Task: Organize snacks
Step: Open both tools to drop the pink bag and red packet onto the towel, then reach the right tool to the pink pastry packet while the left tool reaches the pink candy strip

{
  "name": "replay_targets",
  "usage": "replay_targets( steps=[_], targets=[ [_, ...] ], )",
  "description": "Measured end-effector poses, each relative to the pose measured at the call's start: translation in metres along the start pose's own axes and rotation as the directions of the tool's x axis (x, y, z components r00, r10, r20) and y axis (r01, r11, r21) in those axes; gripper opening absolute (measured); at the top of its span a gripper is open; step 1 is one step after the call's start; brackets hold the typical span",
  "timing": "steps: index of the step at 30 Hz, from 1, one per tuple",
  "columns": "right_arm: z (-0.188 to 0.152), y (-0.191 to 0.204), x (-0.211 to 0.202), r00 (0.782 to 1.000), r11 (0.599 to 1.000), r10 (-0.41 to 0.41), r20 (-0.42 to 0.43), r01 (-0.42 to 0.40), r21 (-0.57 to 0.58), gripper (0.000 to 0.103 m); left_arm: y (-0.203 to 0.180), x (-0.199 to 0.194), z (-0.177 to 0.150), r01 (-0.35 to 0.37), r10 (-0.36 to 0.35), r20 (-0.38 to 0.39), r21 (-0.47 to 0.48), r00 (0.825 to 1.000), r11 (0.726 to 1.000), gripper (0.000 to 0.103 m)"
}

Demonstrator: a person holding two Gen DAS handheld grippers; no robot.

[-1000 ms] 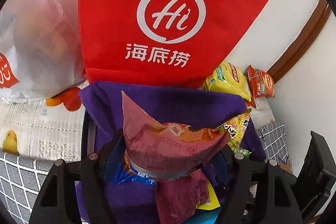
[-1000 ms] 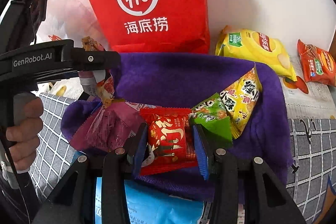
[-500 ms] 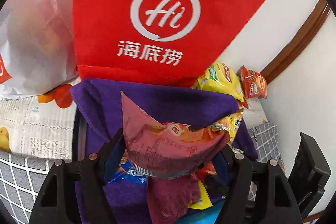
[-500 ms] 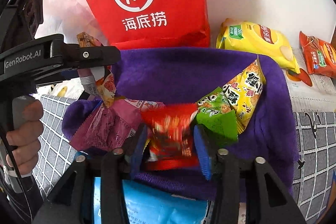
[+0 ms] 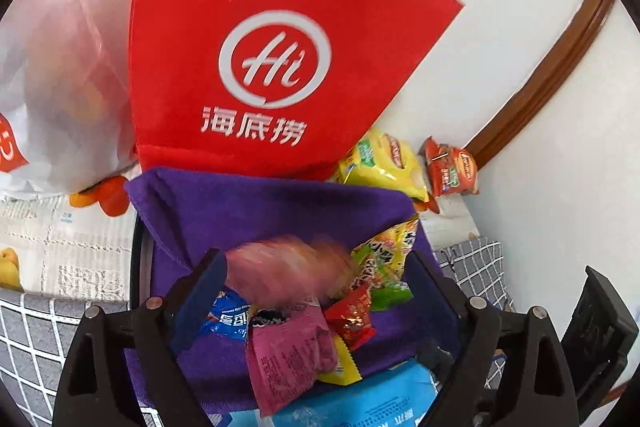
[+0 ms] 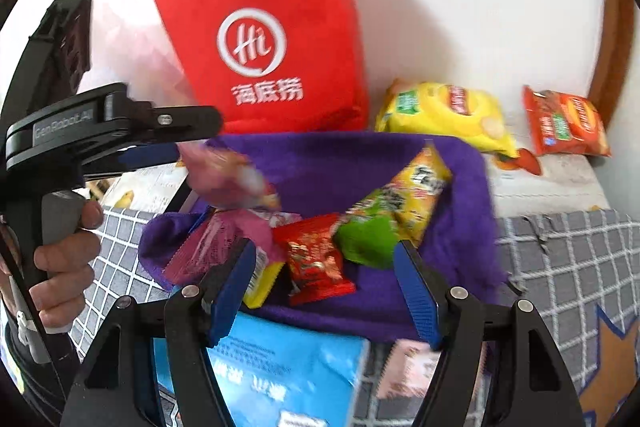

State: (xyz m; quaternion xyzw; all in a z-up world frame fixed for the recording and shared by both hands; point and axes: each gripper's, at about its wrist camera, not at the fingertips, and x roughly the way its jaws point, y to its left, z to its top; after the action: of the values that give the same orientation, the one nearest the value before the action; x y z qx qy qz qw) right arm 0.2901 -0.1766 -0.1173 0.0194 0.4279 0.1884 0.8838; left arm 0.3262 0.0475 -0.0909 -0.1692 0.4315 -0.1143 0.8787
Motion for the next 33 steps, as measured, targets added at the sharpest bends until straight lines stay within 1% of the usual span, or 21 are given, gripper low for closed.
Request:
replay_targets(
  steps=[6, 11, 15, 17, 19, 22, 26, 33],
  targets=[
    [-0.012, -0.018, -0.026, 0.999, 0.997, -0.048, -0.008, 0.049, 0.056, 0.071, -0.015, -0.017, -0.001, 0.015, -0.015, 0.014, 0.036, 1.0, 0.999, 0.09],
    [-0.028, -0.029, -0.05, 0.995, 0.994, -0.095, -0.006, 0.096, 0.056, 0.071, -0.033, -0.032, -0.005, 0.032, -0.034, 0.024, 0.088, 0.999, 0.996, 0.09],
    [-0.044, -0.042, -0.058, 0.991, 0.988, -0.132, -0.017, 0.133, 0.072, 0.071, -0.05, -0.044, -0.013, 0.017, -0.023, 0.045, 0.136, 0.999, 0.991, 0.09],
    [-0.051, -0.05, -0.056, 0.989, 0.986, -0.143, -0.033, 0.145, 0.082, 0.071, -0.054, -0.046, -0.02, 0.006, -0.011, 0.035, 0.143, 0.999, 0.99, 0.09],
    [-0.059, -0.059, -0.051, 0.99, 0.985, -0.135, -0.05, 0.139, 0.103, 0.069, -0.056, -0.048, -0.026, 0.001, -0.005, 0.026, 0.155, 1.0, 0.988, 0.09],
    [-0.067, -0.068, -0.039, 0.992, 0.985, -0.106, -0.072, 0.114, 0.127, 0.069, -0.057, -0.054, -0.033, -0.045, 0.04, 0.032, 0.179, 0.999, 0.983, 0.09],
    [-0.074, -0.072, -0.02, 0.992, 0.986, -0.087, -0.092, 0.099, 0.134, 0.069, -0.051, -0.063, -0.04, -0.102, 0.094, 0.049, 0.191, 0.994, 0.976, 0.09],
    [-0.083, -0.073, 0.014, 0.988, 0.988, -0.061, -0.144, 0.081, 0.134, 0.069, -0.035, -0.072, -0.051, -0.152, 0.148, 0.033, 0.177, 0.988, 0.972, 0.09]
  ],
)
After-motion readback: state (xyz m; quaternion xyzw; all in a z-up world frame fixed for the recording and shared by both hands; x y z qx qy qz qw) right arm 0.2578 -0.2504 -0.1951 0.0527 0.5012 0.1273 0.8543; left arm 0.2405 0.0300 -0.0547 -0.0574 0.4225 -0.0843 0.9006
